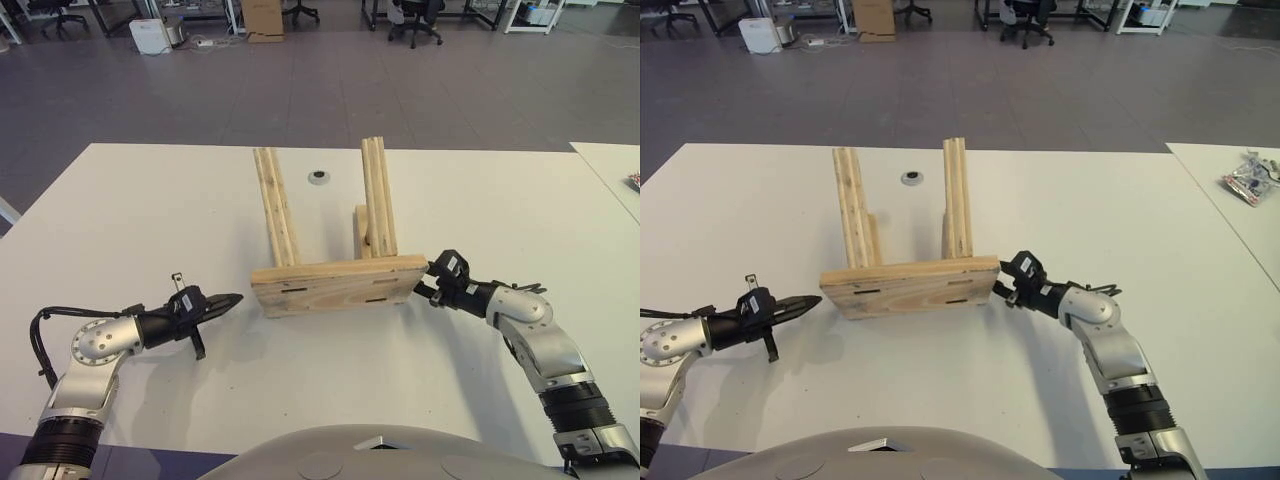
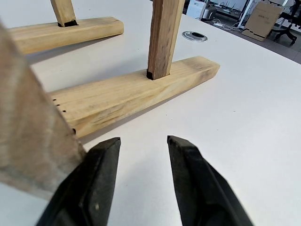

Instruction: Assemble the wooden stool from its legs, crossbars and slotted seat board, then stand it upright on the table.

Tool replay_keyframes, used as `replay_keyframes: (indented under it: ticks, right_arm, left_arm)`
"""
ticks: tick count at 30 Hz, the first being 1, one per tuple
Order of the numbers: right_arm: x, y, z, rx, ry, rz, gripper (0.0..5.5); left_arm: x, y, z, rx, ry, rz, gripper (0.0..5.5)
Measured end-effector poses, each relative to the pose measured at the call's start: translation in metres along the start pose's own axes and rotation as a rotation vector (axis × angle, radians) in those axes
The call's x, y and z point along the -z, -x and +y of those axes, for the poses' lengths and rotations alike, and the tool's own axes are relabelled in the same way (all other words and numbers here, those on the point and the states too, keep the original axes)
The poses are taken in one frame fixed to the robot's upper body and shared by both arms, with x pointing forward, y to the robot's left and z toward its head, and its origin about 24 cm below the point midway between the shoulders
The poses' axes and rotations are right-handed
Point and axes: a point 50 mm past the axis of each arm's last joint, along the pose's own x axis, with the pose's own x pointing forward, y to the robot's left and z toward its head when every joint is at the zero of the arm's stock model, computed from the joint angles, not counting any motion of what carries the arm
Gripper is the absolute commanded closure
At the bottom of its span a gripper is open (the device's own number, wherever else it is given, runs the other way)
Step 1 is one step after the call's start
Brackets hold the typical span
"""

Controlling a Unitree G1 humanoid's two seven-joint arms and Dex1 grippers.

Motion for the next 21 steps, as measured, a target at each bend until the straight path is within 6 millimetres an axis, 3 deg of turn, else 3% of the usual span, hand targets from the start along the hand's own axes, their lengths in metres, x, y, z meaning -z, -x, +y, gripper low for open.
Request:
replay_keyframes:
  ticks: [4, 10, 15, 21]
  right_arm:
    - [0.004, 0.007, -0.005, 0.026, 0.003, 0.011, 3.58]
    - [0.011, 0.009, -0.008, 0.028, 0.024, 0.036, 3.58]
    - [0.010, 0.002, 0.005, -0.058, 0.030, 0.032, 3.58]
    - [0.008, 0.004, 0.006, -0.082, 0.013, 0.007, 3.58]
  left_arm:
    - [0.002, 0.001, 0.000, 0.033, 0.022, -0.015, 5.27]
    - [-0.001, 0.001, 0.004, 0.075, 0.027, -0.046, 4.16]
    - [-0.001, 0.000, 0.000, 0.134, 0.033, -0.048, 3.18]
    - [0.002, 0.000, 0.001, 0.145, 0.033, -0.043, 3.18]
